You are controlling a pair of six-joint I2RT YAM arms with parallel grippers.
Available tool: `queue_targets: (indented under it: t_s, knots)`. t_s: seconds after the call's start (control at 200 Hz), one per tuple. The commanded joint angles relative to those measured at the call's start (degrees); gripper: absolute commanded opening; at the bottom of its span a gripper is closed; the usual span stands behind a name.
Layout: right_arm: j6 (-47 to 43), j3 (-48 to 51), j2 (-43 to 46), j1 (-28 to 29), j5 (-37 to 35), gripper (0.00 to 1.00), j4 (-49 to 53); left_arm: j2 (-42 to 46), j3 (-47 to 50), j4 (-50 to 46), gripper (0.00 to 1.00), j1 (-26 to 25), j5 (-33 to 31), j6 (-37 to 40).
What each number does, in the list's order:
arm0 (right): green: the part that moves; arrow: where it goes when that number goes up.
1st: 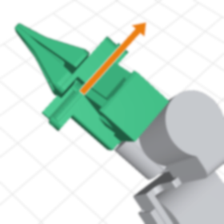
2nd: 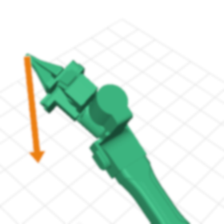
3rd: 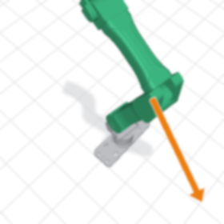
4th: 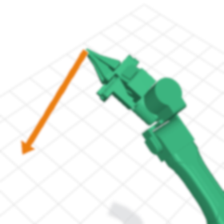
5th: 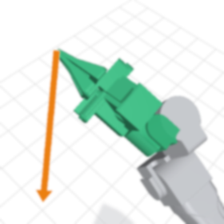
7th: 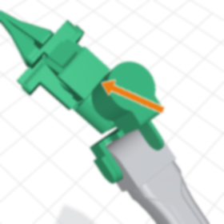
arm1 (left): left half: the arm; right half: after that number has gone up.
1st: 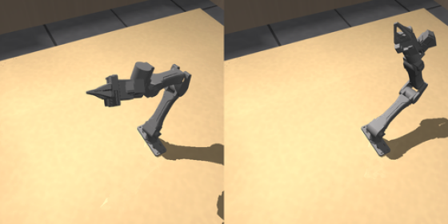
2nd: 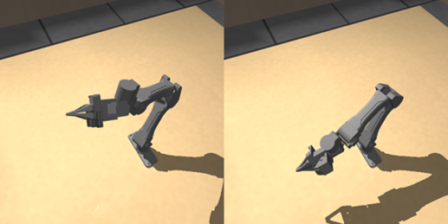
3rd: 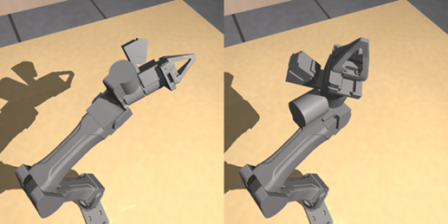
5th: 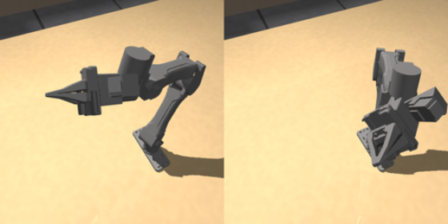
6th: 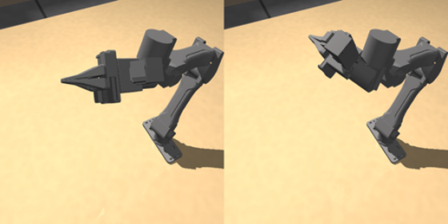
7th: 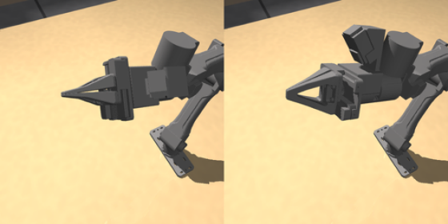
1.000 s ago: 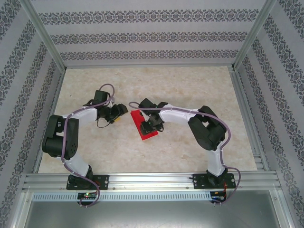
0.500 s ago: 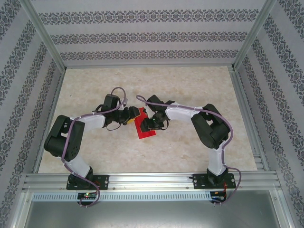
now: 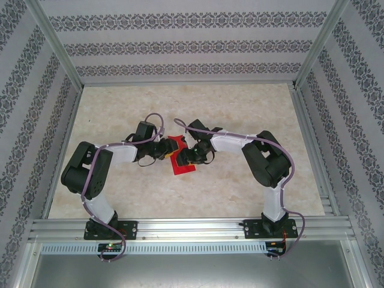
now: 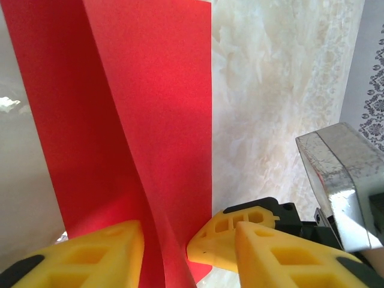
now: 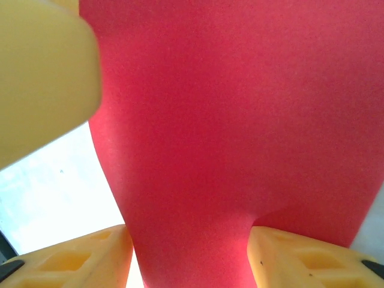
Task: Fold a paper plane with a square sheet of paper (pick it up from the middle)
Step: Fold the triangle a second time at the center of the table.
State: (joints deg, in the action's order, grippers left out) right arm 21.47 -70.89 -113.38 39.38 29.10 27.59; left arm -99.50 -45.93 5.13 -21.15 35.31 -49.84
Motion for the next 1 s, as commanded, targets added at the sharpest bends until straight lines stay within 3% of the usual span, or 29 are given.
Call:
queue_targets:
  t_s: [0.0,0.29,0.435,0.545,0.739,0.994]
  knots:
    - [0.6,2.3,-1.1,0.0,0.9,0.61,-1.8,-2.2,-1.5,1.9,0.41,-0.7,-0.2,0.6]
    - [2.7,4.1,3.1,-2.3,3.4,0.65,-7.4,-4.7,-2.8,1.7,0.28,-0.9,-1.7,1.3]
    - [4.1,3.6,4.9,-3.7,2.7,0.57,-9.3,-5.1,-3.4,-0.1,0.21,-0.9,-2.3,2.7]
    - [4.1,1.4,4.4,-4.0,0.6,0.44,-8.0,-5.1,-4.1,-1.9,0.18,-0.9,-3.0,3.7]
    - [4.7,-1.8,0.0,-4.1,-3.3,0.32,-4.5,-4.8,-4.0,-2.6,0.17,-0.9,-3.2,4.0]
    - [6.1,-2.1,-2.6,-4.1,-5.7,0.28,-3.1,-2.8,-1.7,-1.9,0.25,-1.0,-0.1,3.2]
